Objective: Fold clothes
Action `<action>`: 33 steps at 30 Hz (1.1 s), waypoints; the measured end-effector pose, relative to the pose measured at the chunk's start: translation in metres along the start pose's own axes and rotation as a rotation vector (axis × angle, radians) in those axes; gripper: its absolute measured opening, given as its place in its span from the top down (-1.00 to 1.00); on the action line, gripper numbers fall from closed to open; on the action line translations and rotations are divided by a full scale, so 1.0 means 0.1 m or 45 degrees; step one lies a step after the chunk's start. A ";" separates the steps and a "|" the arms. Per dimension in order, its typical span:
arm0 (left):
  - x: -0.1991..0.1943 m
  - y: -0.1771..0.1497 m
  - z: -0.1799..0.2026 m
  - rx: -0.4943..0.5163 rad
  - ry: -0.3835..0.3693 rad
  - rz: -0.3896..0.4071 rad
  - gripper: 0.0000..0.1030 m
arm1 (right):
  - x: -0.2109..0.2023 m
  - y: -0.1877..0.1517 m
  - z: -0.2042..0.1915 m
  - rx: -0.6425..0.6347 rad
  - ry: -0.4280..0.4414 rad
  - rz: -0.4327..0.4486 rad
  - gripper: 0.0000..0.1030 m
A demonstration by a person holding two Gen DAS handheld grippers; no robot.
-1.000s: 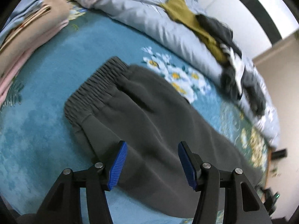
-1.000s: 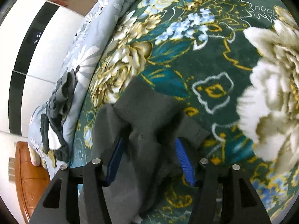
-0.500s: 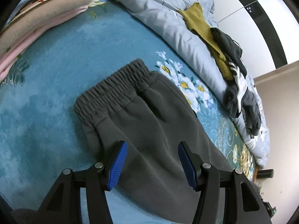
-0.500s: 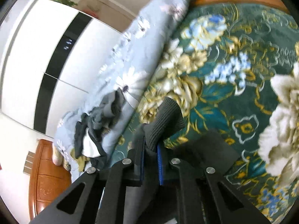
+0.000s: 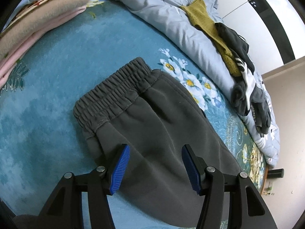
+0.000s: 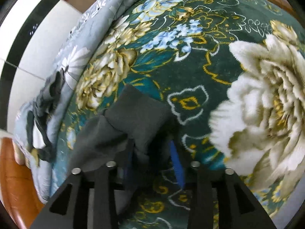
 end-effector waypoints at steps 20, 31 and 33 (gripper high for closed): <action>0.03 -0.01 0.02 0.014 0.008 -0.006 -0.21 | 0.26 -0.20 0.11 0.423 0.360 -0.105 -0.11; 0.05 0.01 -0.01 -0.019 -0.012 -0.006 -0.21 | 0.19 0.00 -0.05 0.387 0.351 -0.041 0.37; 0.06 0.01 -0.01 -0.019 -0.008 -0.014 -0.22 | 0.19 -0.02 -0.02 0.419 0.331 -0.043 0.42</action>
Point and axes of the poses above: each gripper's, at about its wrist camera, not at the fingertips, and x roughly the way its jaws point, z to its right, y to its top, the point moved 4 cm from there along x, roughly the way its jaws point, and after that the axes turned 2 degrees about -z, right-handed, at the moved point
